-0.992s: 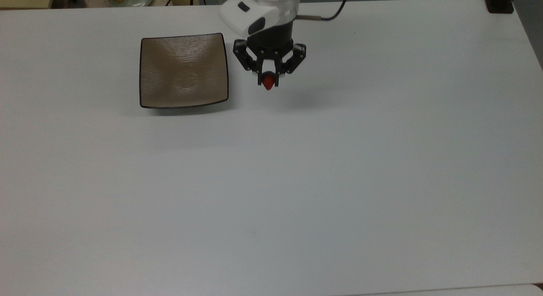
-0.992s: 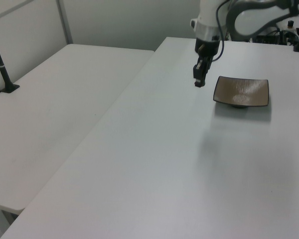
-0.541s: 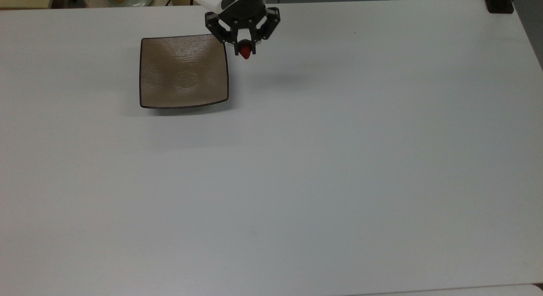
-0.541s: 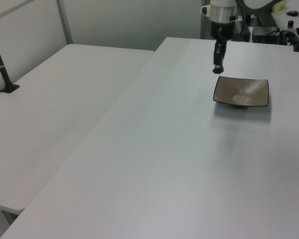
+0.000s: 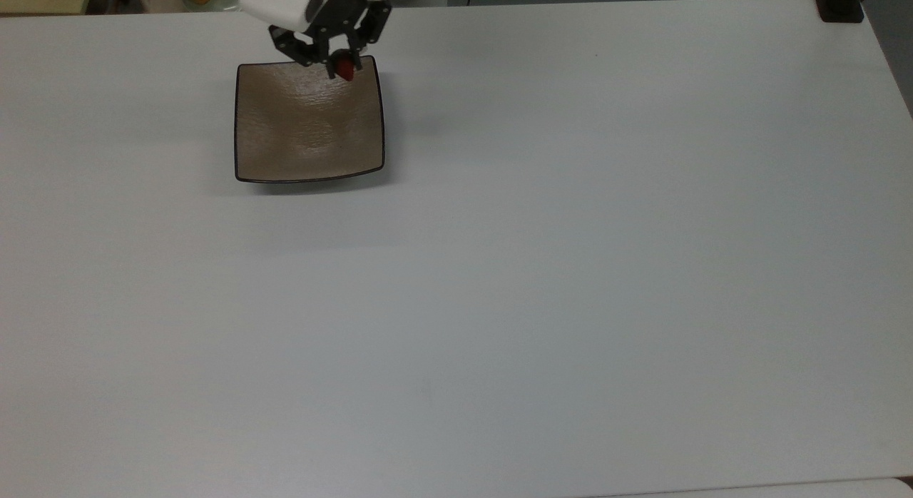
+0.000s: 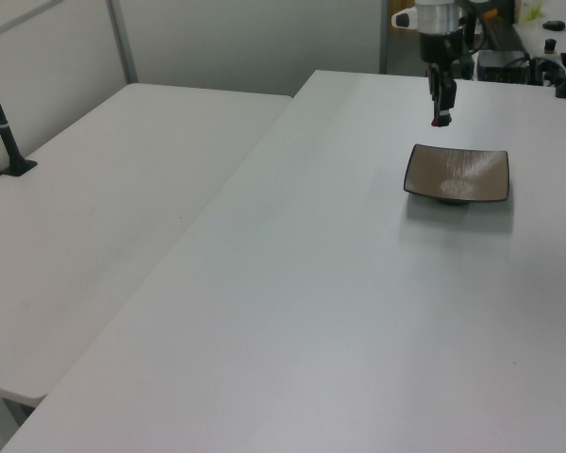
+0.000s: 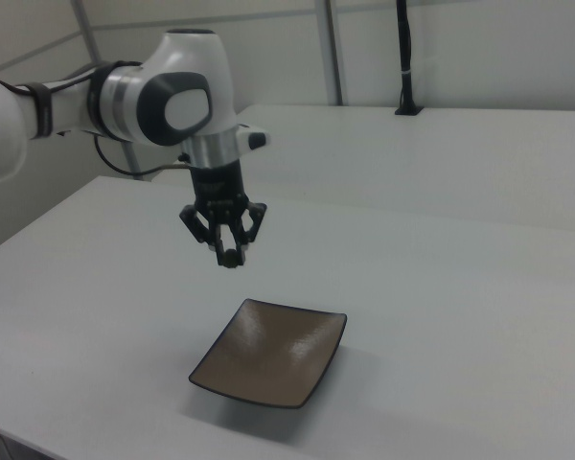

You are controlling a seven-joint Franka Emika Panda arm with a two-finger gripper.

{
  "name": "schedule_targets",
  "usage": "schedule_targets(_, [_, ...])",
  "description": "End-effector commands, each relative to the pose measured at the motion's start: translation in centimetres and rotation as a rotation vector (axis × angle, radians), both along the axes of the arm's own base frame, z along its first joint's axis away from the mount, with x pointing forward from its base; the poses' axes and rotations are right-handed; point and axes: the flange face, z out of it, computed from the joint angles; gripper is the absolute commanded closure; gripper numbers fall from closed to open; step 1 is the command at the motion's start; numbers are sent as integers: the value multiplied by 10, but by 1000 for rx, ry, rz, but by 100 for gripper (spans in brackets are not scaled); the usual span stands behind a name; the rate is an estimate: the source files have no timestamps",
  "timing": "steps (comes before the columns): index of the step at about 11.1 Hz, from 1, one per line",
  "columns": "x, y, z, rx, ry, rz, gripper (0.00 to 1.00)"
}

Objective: Strawberries on a ceramic plate
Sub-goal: 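Carry the strawberry over the brown ceramic plate, then lower the strawberry onto the plate and open the gripper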

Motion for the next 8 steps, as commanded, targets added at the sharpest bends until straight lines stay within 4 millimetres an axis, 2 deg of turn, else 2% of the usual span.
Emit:
schedule_targets(1, [-5,-22,-31,26,55,41,81])
schedule_targets(2, [-4,-29,-39,28,66,45,81])
schedule_targets(3, [-3,-33,-62,25,81,37,81])
schedule_targets(5, [-8,-41,-95,23,70,22,81])
schedule_targets(7, [-8,-47,-123,17,44,9,81])
schedule_targets(8, [-7,-51,-131,13,29,-3,81])
